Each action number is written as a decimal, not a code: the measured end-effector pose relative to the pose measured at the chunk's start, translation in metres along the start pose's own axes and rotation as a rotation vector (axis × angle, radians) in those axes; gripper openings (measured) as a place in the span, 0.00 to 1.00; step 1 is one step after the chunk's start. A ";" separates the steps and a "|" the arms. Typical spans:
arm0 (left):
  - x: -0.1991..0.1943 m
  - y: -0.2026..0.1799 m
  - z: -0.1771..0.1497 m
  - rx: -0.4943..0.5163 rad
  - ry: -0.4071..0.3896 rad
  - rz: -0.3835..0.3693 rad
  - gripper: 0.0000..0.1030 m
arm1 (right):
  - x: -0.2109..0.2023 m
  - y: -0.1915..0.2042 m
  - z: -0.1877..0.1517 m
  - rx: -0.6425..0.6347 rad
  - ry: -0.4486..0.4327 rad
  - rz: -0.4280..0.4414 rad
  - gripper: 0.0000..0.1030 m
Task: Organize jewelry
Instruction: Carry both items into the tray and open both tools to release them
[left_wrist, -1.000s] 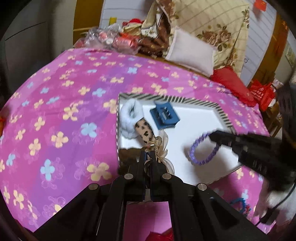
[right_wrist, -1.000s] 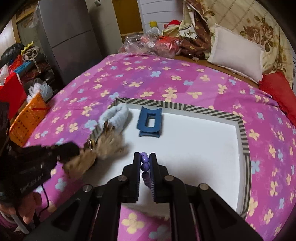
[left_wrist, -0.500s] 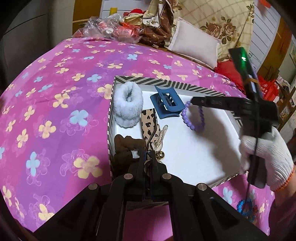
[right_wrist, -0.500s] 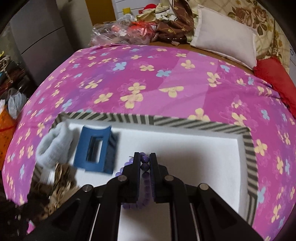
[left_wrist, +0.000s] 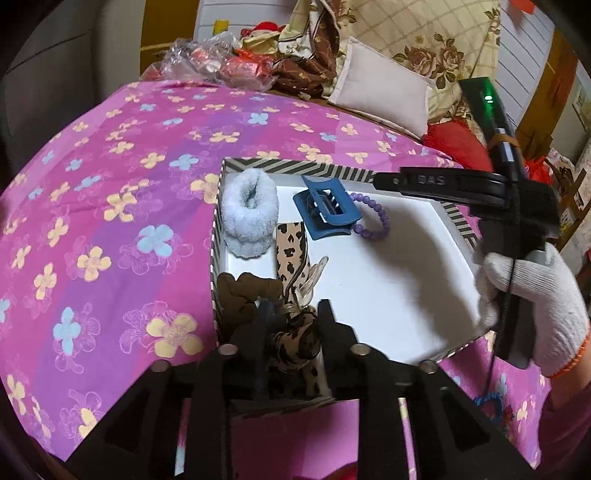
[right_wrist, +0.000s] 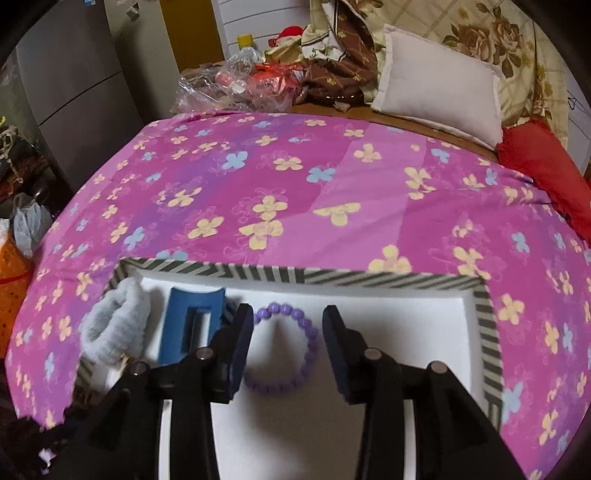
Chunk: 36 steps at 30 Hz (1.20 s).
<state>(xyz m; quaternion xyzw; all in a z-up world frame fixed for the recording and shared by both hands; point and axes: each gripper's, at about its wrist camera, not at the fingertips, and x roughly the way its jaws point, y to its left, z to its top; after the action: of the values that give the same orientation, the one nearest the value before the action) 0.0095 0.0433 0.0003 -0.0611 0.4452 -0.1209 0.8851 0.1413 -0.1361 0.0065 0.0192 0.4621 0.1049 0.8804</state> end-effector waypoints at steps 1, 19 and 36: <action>-0.002 -0.002 0.000 0.007 -0.005 0.005 0.30 | -0.006 0.000 -0.003 -0.001 0.002 0.006 0.40; -0.058 -0.015 -0.016 0.028 -0.082 0.093 0.31 | -0.143 0.014 -0.101 0.019 -0.083 0.067 0.78; -0.078 -0.027 -0.052 0.051 -0.066 0.101 0.31 | -0.178 0.030 -0.168 0.027 -0.092 0.075 0.78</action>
<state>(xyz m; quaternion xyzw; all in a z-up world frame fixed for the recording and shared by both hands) -0.0813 0.0377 0.0357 -0.0200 0.4153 -0.0852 0.9055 -0.0992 -0.1531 0.0590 0.0533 0.4216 0.1306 0.8957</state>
